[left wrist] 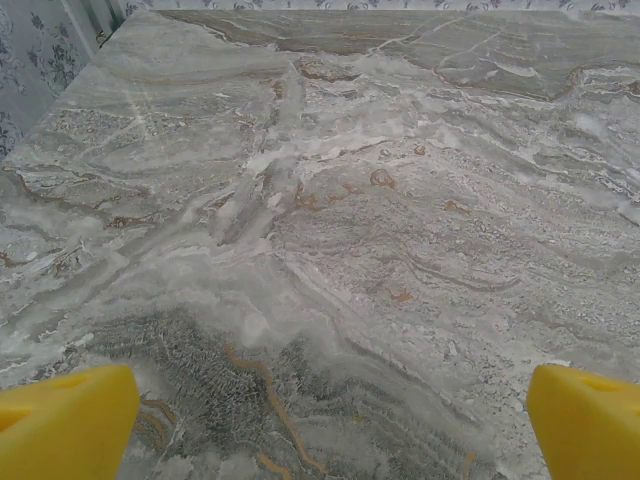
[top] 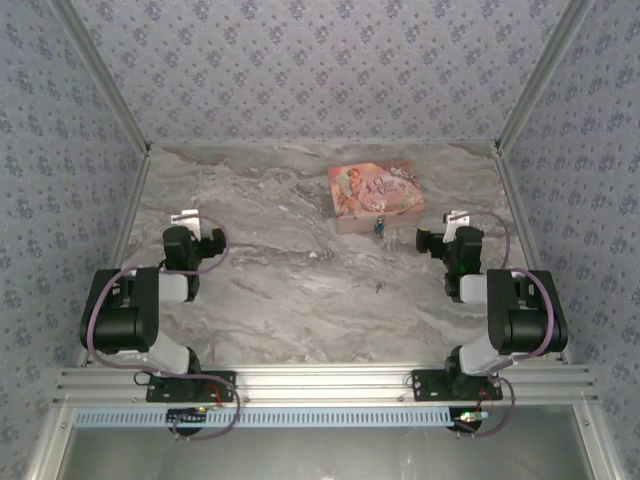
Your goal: Unlock the padlock with the key
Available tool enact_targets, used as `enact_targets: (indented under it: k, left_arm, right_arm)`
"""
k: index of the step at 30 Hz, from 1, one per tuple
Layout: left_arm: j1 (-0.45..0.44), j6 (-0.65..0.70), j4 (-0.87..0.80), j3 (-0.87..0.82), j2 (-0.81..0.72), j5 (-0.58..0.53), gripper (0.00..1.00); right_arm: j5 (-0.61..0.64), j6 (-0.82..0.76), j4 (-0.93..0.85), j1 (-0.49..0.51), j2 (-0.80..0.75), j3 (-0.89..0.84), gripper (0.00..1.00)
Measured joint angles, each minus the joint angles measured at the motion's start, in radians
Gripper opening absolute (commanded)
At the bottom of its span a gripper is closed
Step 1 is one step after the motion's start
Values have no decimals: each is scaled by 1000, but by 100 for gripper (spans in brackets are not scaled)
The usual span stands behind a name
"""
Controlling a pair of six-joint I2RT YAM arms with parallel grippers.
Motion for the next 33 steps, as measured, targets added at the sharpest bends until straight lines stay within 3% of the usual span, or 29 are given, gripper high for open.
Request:
enact_targets:
  k: [33]
  left_arm:
    - [0, 0, -15, 0, -6, -5, 99]
  right_arm:
    - [-4, 0, 0, -6, 0, 0, 100]
